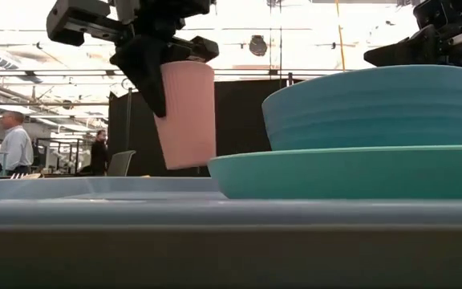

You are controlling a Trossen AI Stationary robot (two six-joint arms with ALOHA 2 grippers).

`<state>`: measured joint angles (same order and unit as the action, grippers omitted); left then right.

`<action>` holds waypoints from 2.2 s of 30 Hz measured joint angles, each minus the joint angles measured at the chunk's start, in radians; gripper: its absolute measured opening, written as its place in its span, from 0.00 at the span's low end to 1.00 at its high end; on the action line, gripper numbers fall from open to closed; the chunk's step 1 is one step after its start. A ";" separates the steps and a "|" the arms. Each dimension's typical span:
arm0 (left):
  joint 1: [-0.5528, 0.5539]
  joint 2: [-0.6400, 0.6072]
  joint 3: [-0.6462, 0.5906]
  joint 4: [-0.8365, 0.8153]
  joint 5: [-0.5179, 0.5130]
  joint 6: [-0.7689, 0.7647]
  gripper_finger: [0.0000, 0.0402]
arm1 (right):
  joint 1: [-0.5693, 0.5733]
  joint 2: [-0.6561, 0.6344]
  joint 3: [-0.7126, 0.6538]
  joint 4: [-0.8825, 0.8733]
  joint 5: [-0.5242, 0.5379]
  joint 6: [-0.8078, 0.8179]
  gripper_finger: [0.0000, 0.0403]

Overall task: Set up tray
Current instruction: Put the pink cup to the top left of the blue plate on the blue tray, then put the yellow table napkin to the bottom left of the pink cup on the blue tray

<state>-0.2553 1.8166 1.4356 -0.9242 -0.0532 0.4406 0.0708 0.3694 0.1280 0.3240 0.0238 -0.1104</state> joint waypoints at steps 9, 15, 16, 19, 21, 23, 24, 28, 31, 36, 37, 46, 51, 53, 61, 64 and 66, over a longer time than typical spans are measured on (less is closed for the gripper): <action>-0.009 0.095 0.031 -0.017 -0.006 0.003 0.00 | 0.000 0.000 0.000 -0.009 -0.002 -0.002 0.00; -0.007 0.106 0.031 -0.010 0.000 0.014 0.00 | 0.000 0.000 0.000 -0.009 -0.002 -0.002 0.00; -0.007 0.106 0.031 -0.013 0.000 0.014 0.00 | 0.000 0.000 0.000 -0.008 -0.002 -0.002 0.00; -0.007 0.115 0.033 -0.015 0.000 0.031 0.00 | 0.000 0.000 0.000 -0.008 -0.002 -0.002 0.00; -0.004 0.121 0.034 -0.015 0.005 0.036 0.00 | 0.000 0.000 0.000 -0.008 -0.002 0.001 0.00; 0.003 0.129 0.035 -0.013 0.018 0.037 0.00 | 0.000 0.000 0.000 -0.008 -0.003 0.001 0.00; 0.006 0.132 0.036 -0.012 0.021 0.036 0.00 | 0.000 0.000 0.000 -0.008 -0.003 0.006 0.00; 0.012 0.130 0.035 -0.005 0.032 0.056 0.03 | 0.000 0.000 0.000 -0.008 -0.003 0.012 0.00; 0.014 0.139 0.031 -0.013 0.041 0.055 0.11 | 0.000 0.000 0.000 -0.008 -0.003 0.012 0.00; 0.021 0.130 0.063 -0.017 0.080 0.036 0.26 | 0.000 0.000 0.000 -0.008 -0.003 0.012 0.00; 0.021 0.134 0.068 -0.025 0.080 0.035 0.29 | 0.000 0.000 0.000 -0.008 -0.003 0.012 0.00; 0.021 0.134 0.190 -0.152 0.080 -0.008 0.52 | 0.000 0.000 0.000 -0.010 -0.003 0.011 0.00; 0.008 0.134 0.339 -0.388 0.079 -0.085 0.61 | 0.000 0.000 0.000 -0.011 -0.003 0.009 0.00; 0.001 0.132 0.395 -0.492 0.079 -0.106 0.63 | 0.000 0.000 0.000 -0.011 -0.003 0.016 0.00; -0.015 -0.124 0.332 -0.516 0.098 -0.121 0.43 | 0.000 0.000 0.000 -0.025 -0.003 0.012 0.00; -0.002 -0.315 0.209 -0.365 0.100 -0.144 0.23 | 0.000 0.000 0.000 -0.032 -0.003 -0.005 0.00; 0.011 -0.453 0.111 -0.259 0.087 -0.166 0.09 | 0.000 0.000 0.000 -0.030 -0.003 -0.008 0.00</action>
<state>-0.2442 1.3633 1.5466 -1.1830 0.0333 0.2747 0.0711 0.3691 0.1280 0.2938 0.0208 -0.1181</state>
